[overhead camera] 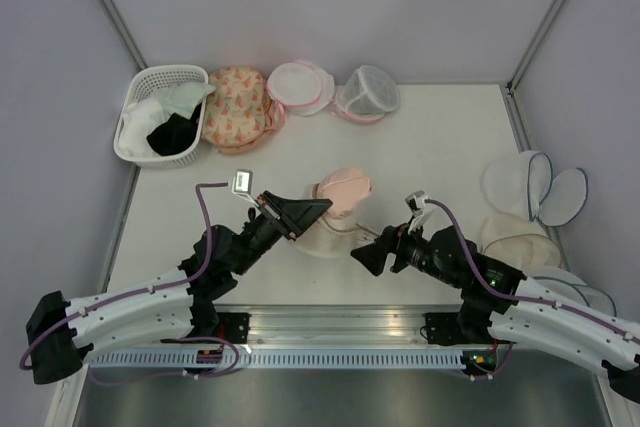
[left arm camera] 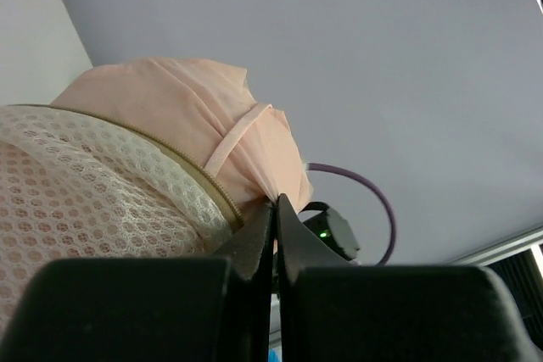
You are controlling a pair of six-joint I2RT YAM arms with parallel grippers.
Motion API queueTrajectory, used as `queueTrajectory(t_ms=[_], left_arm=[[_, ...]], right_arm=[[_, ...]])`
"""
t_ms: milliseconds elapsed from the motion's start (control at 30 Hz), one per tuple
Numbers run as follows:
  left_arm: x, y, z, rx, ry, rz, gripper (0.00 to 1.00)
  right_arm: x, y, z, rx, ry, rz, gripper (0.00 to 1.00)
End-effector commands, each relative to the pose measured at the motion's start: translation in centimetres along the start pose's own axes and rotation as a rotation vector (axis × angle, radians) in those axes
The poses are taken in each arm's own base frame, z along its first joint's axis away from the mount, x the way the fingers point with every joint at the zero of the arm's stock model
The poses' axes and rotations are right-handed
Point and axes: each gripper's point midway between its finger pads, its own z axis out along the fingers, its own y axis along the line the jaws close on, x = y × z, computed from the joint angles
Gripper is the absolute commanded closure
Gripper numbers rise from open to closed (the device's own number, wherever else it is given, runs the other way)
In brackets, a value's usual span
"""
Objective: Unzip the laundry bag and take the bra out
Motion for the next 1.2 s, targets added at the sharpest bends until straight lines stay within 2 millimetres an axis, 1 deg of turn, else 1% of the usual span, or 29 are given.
queueTrajectory(t_ms=[0,67,100,200,267,300,367,433,533,567,600,633,667,733,767,833,867,933,967,1033,1067,1133,1167], left_arm=[[0.3,-0.1,0.2,-0.026,0.035,0.027,0.98],[0.4,0.3,0.1,-0.046,0.041,0.027,0.98],[0.5,0.4,0.1,-0.048,0.044,0.024,0.98],[0.6,0.4,0.1,-0.047,0.046,0.015,0.98],[0.8,0.6,0.2,-0.053,0.052,0.006,0.98],[0.8,0.3,0.2,-0.039,0.054,0.0,0.98],[1.1,0.5,0.4,-0.046,0.066,-0.013,0.98],[1.4,0.6,0.5,-0.046,0.074,-0.027,0.98],[1.7,0.4,0.6,-0.034,0.085,-0.044,0.98],[1.8,0.5,0.7,-0.038,0.088,-0.043,0.98],[1.8,0.5,0.7,-0.039,0.089,-0.044,0.98],[1.8,0.5,0.7,-0.036,0.088,-0.048,0.98],[1.7,0.4,0.7,-0.037,0.086,-0.048,0.98],[1.6,0.3,0.7,-0.033,0.083,-0.05,0.98],[1.6,0.4,0.7,-0.034,0.082,-0.05,0.98],[1.6,0.4,0.7,-0.035,0.079,-0.05,0.98],[1.5,0.4,0.7,-0.037,0.075,-0.05,0.98],[1.4,0.6,0.7,-0.042,0.069,-0.045,0.98],[1.2,0.6,0.8,-0.046,0.059,-0.041,0.98],[0.8,0.6,0.8,-0.047,0.043,-0.024,0.98],[0.5,0.8,0.9,-0.057,0.03,-0.013,0.98],[-0.3,0.8,1.2,-0.068,0.003,0.02,0.98],[-0.7,1.0,1.2,-0.077,-0.014,0.029,0.98]], right_arm=[[-3.6,5.2,-1.2,-0.246,-0.135,-0.077,0.06],[-4.3,5.9,-1.7,-0.28,-0.164,-0.126,0.05],[-4.5,6.8,-2.1,-0.321,-0.16,-0.148,0.04],[-4.5,7.8,-1.9,-0.352,-0.135,-0.195,0.02],[-4.1,7.9,-1.3,-0.354,-0.102,-0.214,0.03],[-4.3,8.4,-1.3,-0.373,-0.109,-0.224,0.03],[-4.2,8.5,-1.0,-0.38,-0.108,-0.238,0.03],[-4.6,8.7,-0.8,-0.385,-0.123,-0.249,0.03],[-4.7,8.8,-0.3,-0.376,-0.12,-0.264,0.08],[-4.6,8.7,0.1,-0.366,-0.109,-0.267,0.11],[-4.4,8.7,0.2,-0.366,-0.1,-0.268,0.21],[-4.4,8.6,0.4,-0.362,-0.093,-0.266,0.27],[-4.0,8.6,0.7,-0.358,-0.077,-0.264,0.38],[-3.7,8.5,0.8,-0.355,-0.063,-0.259,0.48],[-3.5,8.4,0.9,-0.355,-0.054,-0.252,0.55],[-3.3,8.3,0.9,-0.356,-0.047,-0.249,0.62],[-3.2,8.2,0.9,-0.356,-0.042,-0.242,0.68],[-2.7,8.1,0.8,-0.356,-0.023,-0.237,0.76],[-2.6,8.1,0.7,-0.359,-0.018,-0.231,0.83],[-2.0,8.1,0.4,-0.367,0.01,-0.217,0.89],[-1.8,8.1,0.2,-0.372,0.015,-0.211,0.94],[-1.1,8.0,-0.1,-0.383,0.045,-0.19,1.0],[-0.4,7.6,-0.1,-0.377,0.065,-0.183,0.99]])
